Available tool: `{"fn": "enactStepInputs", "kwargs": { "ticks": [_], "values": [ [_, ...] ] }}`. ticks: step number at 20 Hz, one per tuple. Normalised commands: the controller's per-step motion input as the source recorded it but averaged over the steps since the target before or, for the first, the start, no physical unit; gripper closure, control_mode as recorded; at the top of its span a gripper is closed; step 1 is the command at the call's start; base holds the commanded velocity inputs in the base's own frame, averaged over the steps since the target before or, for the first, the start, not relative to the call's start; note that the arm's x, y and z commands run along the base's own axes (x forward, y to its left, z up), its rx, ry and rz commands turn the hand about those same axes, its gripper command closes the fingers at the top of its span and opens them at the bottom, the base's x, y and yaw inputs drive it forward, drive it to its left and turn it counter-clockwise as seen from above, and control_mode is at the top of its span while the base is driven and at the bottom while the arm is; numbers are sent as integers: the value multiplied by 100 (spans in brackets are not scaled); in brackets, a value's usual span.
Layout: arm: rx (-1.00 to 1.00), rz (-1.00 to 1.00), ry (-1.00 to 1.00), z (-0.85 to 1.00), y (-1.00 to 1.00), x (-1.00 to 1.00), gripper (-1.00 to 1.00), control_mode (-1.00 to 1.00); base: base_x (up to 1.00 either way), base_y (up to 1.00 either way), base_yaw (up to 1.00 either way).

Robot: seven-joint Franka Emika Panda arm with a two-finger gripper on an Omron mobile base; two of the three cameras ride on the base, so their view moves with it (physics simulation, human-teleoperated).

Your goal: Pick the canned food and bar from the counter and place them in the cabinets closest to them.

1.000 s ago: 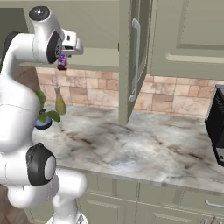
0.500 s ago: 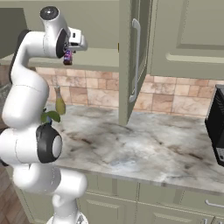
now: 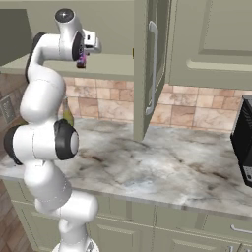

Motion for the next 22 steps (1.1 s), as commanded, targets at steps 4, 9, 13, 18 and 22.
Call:
{"fn": "enactStepInputs", "kwargs": {
  "ticks": [4,9,13,18,22],
  "values": [
    [0,0,0,0,11,72,100,-100,0,0,0],
    [0,0,0,-4,6,70,100,-100,0,0,0],
    [0,0,0,-5,2,63,100,-100,0,0,0],
    [0,0,-1,-2,0,54,-100,-100,0,0,0],
    [0,0,0,0,0,7,-100,-100,0,0,0]
  ]
}}
